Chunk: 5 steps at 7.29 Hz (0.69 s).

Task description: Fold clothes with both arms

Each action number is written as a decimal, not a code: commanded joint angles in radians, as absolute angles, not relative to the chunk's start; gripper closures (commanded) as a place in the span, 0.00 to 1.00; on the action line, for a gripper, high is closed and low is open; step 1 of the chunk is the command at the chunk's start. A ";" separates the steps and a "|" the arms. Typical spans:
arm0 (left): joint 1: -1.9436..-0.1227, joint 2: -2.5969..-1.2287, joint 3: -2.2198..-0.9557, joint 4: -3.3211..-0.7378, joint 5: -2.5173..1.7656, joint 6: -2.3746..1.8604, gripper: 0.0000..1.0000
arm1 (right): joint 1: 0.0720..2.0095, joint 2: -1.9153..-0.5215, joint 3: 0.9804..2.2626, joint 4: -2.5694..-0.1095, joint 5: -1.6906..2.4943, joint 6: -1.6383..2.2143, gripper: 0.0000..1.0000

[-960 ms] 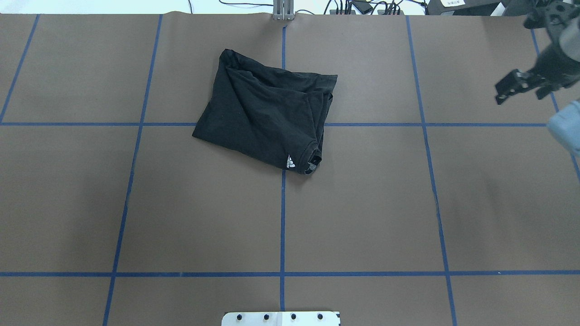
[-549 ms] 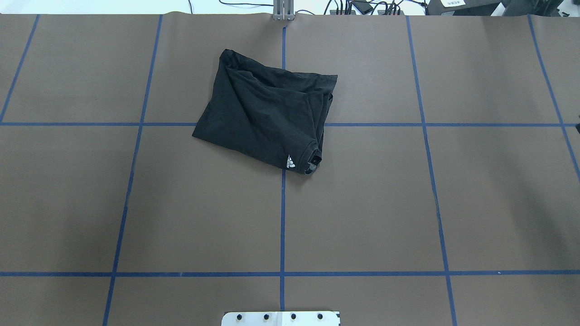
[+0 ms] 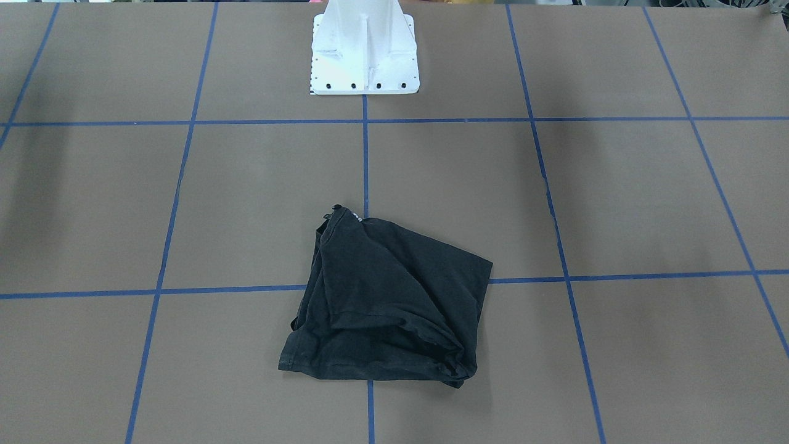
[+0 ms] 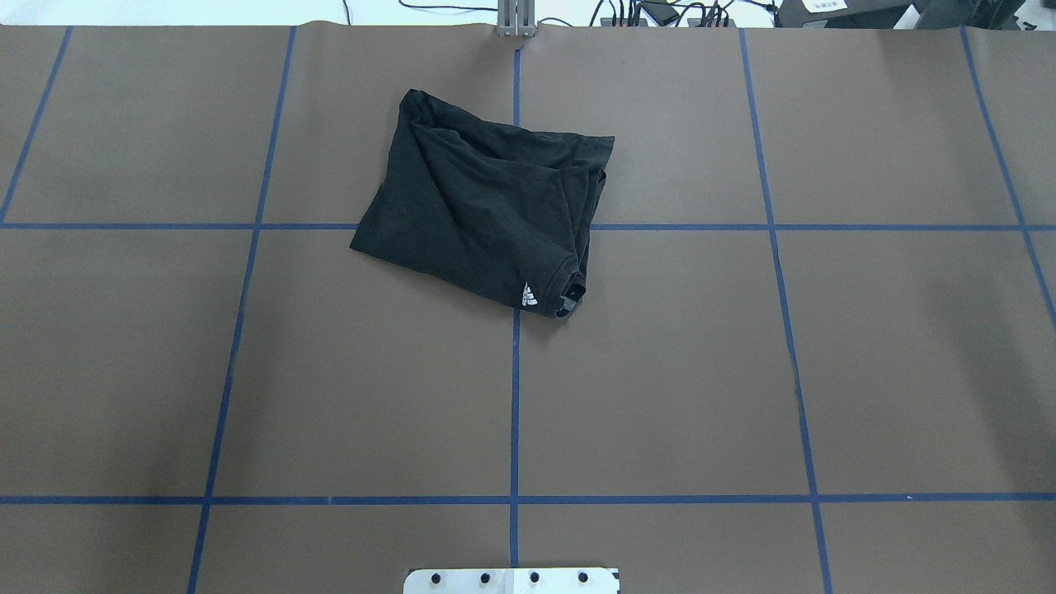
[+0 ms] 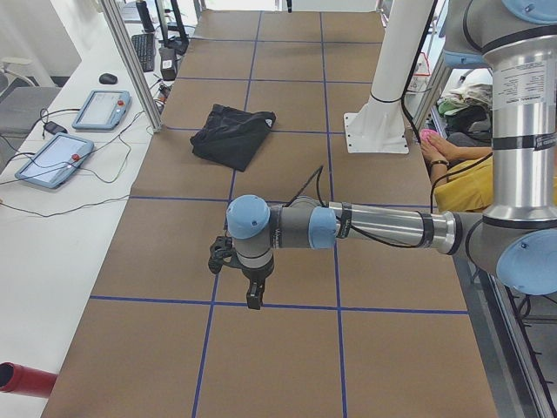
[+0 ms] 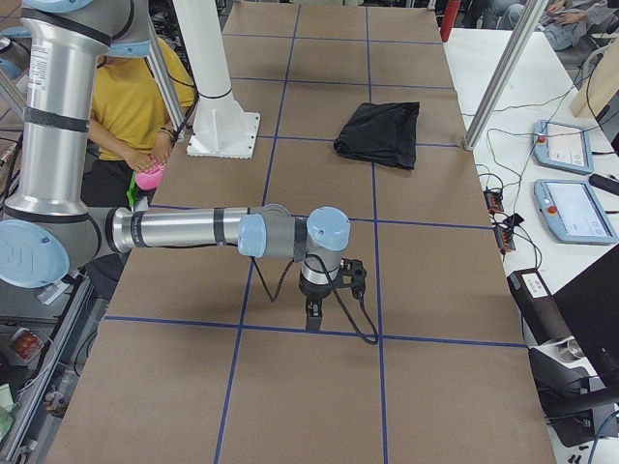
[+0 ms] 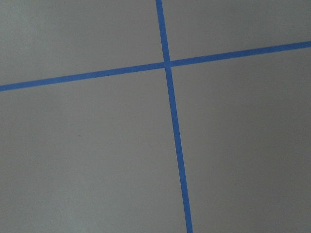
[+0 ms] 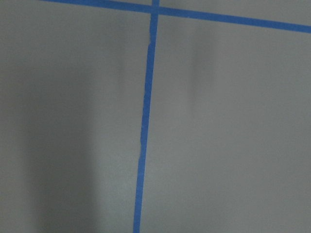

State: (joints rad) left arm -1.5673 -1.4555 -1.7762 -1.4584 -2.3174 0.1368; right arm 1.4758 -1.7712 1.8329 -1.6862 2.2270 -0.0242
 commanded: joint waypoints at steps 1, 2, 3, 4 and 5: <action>-1.566 -1.454 -1.792 -1.462 -2.303 0.141 0.00 | 1.486 -1.787 1.832 -1.686 2.224 -0.021 0.00; -1.565 -1.462 -1.793 -1.462 -2.303 0.143 0.00 | 1.496 -1.786 1.832 -1.686 2.221 -0.020 0.00; -1.563 -1.468 -1.795 -1.463 -2.304 0.144 0.00 | 1.500 -1.786 1.832 -1.686 2.221 -0.020 0.00; -1.563 -1.468 -1.793 -1.465 -2.304 0.143 0.00 | 1.500 -1.784 1.835 -1.686 2.226 -0.018 0.00; -1.563 -1.467 -1.793 -1.465 -2.304 0.141 0.00 | 1.500 -1.781 1.836 -1.686 2.227 -0.018 0.00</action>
